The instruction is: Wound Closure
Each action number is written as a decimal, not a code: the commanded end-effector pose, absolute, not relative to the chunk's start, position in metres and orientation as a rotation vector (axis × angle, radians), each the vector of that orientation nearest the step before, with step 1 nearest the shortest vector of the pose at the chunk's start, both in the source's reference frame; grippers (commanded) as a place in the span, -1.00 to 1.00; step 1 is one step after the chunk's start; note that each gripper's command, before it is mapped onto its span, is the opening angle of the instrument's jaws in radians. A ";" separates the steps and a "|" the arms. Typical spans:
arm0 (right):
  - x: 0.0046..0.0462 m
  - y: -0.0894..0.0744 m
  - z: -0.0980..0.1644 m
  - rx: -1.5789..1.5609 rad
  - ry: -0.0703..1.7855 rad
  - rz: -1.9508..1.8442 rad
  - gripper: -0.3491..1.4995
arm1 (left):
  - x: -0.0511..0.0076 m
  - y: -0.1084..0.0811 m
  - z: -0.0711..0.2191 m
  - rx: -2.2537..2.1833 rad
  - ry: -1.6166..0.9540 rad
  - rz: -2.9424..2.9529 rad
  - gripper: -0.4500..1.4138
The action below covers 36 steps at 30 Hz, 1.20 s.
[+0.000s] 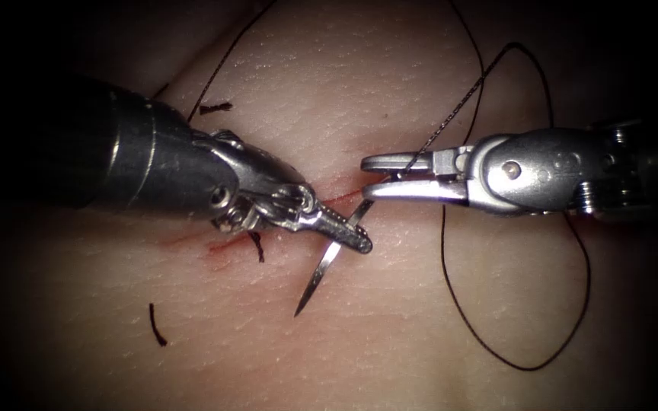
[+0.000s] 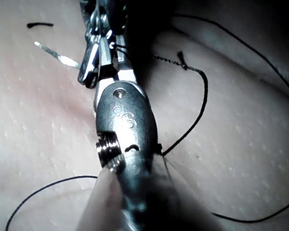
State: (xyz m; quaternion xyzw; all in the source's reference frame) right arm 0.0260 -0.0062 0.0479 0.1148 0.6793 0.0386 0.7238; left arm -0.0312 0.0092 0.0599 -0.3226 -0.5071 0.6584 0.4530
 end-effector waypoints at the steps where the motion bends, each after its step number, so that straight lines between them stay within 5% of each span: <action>1: 0.0268 -0.007 0.048 0.281 1.473 0.138 -0.58 | -0.0318 0.009 0.060 -0.804 -1.254 1.621 -1.00; 6: 0.0271 -0.008 0.048 0.345 1.438 0.299 0.53 | -0.0321 0.009 0.060 -0.867 -1.256 1.573 -1.00; 9: 0.0275 -0.008 0.047 0.374 1.436 0.366 0.78 | -0.0323 0.009 0.060 -0.907 -1.249 1.541 -1.00; 36: 0.0264 -0.008 0.051 0.383 1.392 0.661 0.62 | -0.0330 0.009 0.057 -1.189 -1.134 1.552 -1.00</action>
